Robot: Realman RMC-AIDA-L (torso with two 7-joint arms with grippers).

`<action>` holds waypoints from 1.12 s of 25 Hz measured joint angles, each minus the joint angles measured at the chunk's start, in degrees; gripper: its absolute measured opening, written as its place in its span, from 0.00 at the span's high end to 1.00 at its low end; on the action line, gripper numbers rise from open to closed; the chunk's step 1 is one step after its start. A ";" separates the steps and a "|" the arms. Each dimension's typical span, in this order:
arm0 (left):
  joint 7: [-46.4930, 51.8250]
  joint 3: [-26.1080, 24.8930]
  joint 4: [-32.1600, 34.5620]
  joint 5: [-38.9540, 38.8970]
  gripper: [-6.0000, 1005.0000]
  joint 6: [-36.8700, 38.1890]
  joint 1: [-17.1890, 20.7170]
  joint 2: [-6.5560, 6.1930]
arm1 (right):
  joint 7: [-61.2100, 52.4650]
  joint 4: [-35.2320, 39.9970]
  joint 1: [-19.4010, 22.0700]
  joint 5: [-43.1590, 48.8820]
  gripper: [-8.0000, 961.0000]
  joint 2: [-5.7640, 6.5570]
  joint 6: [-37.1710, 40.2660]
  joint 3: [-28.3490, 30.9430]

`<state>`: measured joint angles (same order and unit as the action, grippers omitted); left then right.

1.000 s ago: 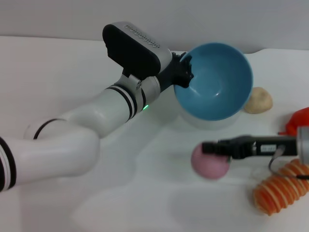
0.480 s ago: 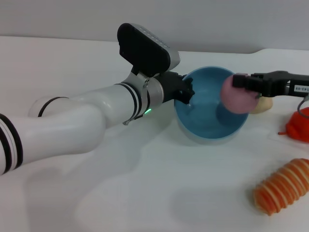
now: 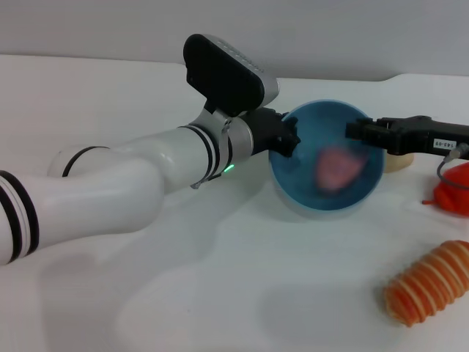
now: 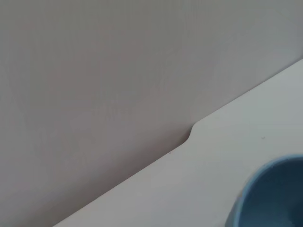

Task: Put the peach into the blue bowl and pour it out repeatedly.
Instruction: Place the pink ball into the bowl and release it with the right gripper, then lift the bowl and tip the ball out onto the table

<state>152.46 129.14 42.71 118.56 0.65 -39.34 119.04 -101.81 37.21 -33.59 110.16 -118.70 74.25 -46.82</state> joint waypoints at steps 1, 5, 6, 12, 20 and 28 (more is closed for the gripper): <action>0.00 0.03 -0.01 0.02 0.99 0.04 0.00 0.00 | 0.52 -0.10 -0.08 -0.01 0.79 0.00 -0.31 -0.08; 0.02 0.07 -0.01 -0.03 0.99 0.24 0.33 -0.02 | 2.87 -0.72 -0.08 -0.30 0.64 -0.09 -1.39 0.24; 0.03 0.08 -0.01 -0.06 0.99 0.23 0.43 -0.02 | 3.15 -0.88 0.11 -0.75 0.60 -0.10 -1.64 0.37; 0.00 -0.10 0.23 -0.09 0.99 1.12 0.58 -0.32 | 10.34 -0.77 8.50 -15.36 0.57 0.22 -4.10 2.57; -1.94 -4.66 0.65 0.57 0.99 8.27 -4.18 -0.70 | 16.24 -4.20 17.79 -18.15 0.58 0.31 -4.09 13.90; -13.93 -4.81 1.66 0.62 0.99 8.18 -10.42 -0.09 | 28.46 -17.16 21.63 -18.16 0.59 0.26 -4.23 24.41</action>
<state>138.53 124.33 44.37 119.18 8.83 -49.75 118.95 -73.35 20.05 -11.96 92.00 -118.44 70.02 -22.40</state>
